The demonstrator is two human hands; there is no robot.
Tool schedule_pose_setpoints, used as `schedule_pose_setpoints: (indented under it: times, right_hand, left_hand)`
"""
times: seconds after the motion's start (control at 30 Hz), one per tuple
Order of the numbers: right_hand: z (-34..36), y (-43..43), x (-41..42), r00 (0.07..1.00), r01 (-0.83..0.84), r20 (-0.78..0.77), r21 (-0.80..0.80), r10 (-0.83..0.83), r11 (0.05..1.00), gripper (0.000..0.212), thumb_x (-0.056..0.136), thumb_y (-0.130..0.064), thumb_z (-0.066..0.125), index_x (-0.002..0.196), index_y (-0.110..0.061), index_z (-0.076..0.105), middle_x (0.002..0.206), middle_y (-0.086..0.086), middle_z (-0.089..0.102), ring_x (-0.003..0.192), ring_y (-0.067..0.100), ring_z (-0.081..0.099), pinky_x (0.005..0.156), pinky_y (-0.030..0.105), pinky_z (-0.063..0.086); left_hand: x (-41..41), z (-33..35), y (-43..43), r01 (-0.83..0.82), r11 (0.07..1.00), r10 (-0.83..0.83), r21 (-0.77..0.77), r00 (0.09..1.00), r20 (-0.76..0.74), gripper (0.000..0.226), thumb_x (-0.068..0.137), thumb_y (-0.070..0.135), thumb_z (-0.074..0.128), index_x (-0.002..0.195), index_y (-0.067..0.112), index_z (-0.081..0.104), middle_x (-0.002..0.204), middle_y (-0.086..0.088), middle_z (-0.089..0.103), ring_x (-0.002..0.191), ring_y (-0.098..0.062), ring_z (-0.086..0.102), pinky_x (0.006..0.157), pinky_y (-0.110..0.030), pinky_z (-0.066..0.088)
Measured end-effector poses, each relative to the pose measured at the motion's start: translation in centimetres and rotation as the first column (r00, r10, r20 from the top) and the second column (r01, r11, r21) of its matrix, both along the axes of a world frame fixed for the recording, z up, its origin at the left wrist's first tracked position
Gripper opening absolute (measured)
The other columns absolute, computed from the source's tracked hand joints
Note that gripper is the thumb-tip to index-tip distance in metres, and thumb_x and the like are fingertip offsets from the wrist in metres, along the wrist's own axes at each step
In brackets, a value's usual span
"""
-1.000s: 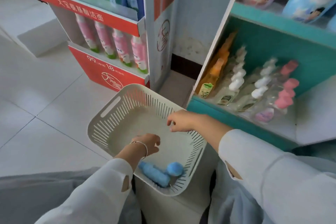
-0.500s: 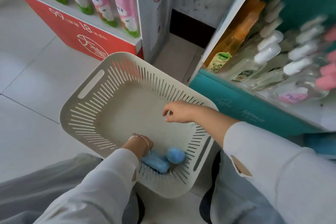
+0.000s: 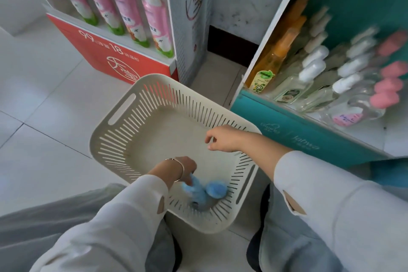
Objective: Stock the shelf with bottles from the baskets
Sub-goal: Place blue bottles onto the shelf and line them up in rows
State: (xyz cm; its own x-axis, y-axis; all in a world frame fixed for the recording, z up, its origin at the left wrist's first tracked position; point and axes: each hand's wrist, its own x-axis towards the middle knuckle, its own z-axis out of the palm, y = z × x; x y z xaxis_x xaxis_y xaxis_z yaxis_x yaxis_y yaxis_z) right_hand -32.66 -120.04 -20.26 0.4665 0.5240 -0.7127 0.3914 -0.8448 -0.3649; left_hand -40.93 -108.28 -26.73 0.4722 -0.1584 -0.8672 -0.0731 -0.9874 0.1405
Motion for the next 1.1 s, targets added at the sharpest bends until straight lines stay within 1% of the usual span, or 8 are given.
schedule_pose_setpoints:
  times: [0.27, 0.43, 0.6, 0.8, 0.87, 0.93, 1.03, 1.1]
  right_hand:
    - [8.0, -1.6, -2.0, 0.992, -0.012, 0.128, 0.064, 0.004, 0.998, 0.033, 0.094, -0.023, 0.053, 0.126, -0.015, 0.056, 0.128, 0.006, 0.055, 0.110, 0.022, 0.056, 0.088, 0.031, 0.047]
    - [13.3, -3.3, -3.8, 0.975, 0.000, 0.222, 0.109, -0.025, 0.994, 0.036, 0.094, -0.025, 0.054, 0.129, -0.015, 0.054, 0.131, 0.006, 0.055, 0.114, 0.023, 0.055, 0.092, 0.032, 0.046]
    - [17.4, -4.8, -5.4, 0.945, 0.153, 0.237, 0.293, -0.227, 0.944, 0.065, 0.086, -0.024, 0.066, 0.142, -0.018, 0.035, 0.139, 0.007, 0.047, 0.124, 0.023, 0.049, 0.101, 0.036, 0.043]
    - [22.0, -5.9, -7.1, 0.897, 0.353, 0.005, 0.594, -0.442, 0.723, 0.069, 0.076, -0.013, 0.075, 0.135, -0.020, 0.041, 0.132, 0.004, 0.053, 0.120, 0.019, 0.051, 0.100, 0.031, 0.043]
    - [23.6, -6.7, -7.0, 0.874, 0.327, 0.075, 0.639, -0.479, 0.696, 0.069, 0.078, -0.013, 0.074, 0.136, -0.019, 0.039, 0.133, 0.005, 0.052, 0.124, 0.022, 0.049, 0.103, 0.034, 0.041]
    - [25.1, -7.8, -6.5, 0.838, 0.349, 0.082, 0.680, -0.540, 0.644, 0.065, 0.077, -0.017, 0.075, 0.134, -0.018, 0.041, 0.131, 0.007, 0.054, 0.122, 0.025, 0.051, 0.104, 0.041, 0.042]
    - [27.6, -10.1, -5.9, 0.746, 0.445, -0.004, 0.748, -0.666, 0.493, 0.063, 0.076, -0.023, 0.076, 0.130, -0.017, 0.044, 0.125, 0.006, 0.057, 0.115, 0.024, 0.055, 0.101, 0.044, 0.045]
    - [29.1, -11.9, -5.6, 0.689, 0.451, -0.051, 0.811, -0.723, 0.373, 0.058, 0.075, -0.024, 0.077, 0.124, -0.019, 0.047, 0.120, 0.004, 0.060, 0.107, 0.019, 0.058, 0.093, 0.036, 0.050]
  left_hand:
    - [-0.5, 8.7, 0.9, -0.108, 0.992, 0.083, 0.060, 0.940, 0.331, 0.036, 0.089, 0.031, 0.051, 0.122, 0.015, 0.052, 0.125, -0.009, 0.056, 0.114, -0.029, 0.055, 0.086, -0.033, 0.046]
    - [-0.9, 16.1, 1.0, -0.248, 0.963, 0.262, -0.103, 0.786, 0.560, 0.032, 0.089, 0.032, 0.052, 0.114, 0.014, 0.051, 0.116, -0.009, 0.059, 0.103, -0.030, 0.058, 0.085, -0.036, 0.050]
    - [-1.5, 23.8, -0.6, -0.268, 0.940, 0.335, -0.211, 0.600, 0.727, 0.030, 0.090, 0.039, 0.050, 0.105, 0.014, 0.054, 0.103, -0.011, 0.063, 0.095, -0.030, 0.059, 0.078, -0.035, 0.047]
    - [-1.7, 30.7, -4.9, -0.261, 0.843, 0.537, -0.470, 0.363, 0.762, 0.031, 0.088, 0.044, 0.052, 0.069, 0.022, 0.041, 0.075, -0.001, 0.051, 0.072, -0.021, 0.050, 0.062, -0.028, 0.036]
    - [-1.4, 32.4, -6.2, -0.199, 0.787, 0.616, -0.584, 0.310, 0.724, 0.026, 0.090, 0.041, 0.053, 0.077, 0.020, 0.046, 0.075, -0.001, 0.050, 0.073, -0.019, 0.050, 0.064, -0.027, 0.036]
    - [-0.9, 33.9, -7.4, -0.113, 0.663, 0.732, -0.740, 0.304, 0.610, 0.022, 0.093, 0.035, 0.051, 0.087, 0.014, 0.055, 0.077, 0.000, 0.051, 0.075, -0.016, 0.049, 0.067, -0.025, 0.036]
    - [-0.3, 35.4, -8.8, -0.038, 0.465, 0.844, -0.884, 0.320, 0.430, 0.028, 0.095, 0.026, 0.048, 0.113, 0.006, 0.057, 0.088, -0.003, 0.054, 0.082, -0.016, 0.051, 0.065, -0.021, 0.040]
    - [-0.1, 35.7, -9.7, -0.037, 0.433, 0.845, -0.901, 0.364, 0.391, 0.032, 0.094, 0.022, 0.052, 0.122, 0.007, 0.051, 0.097, -0.005, 0.055, 0.088, -0.017, 0.054, 0.069, -0.019, 0.044]
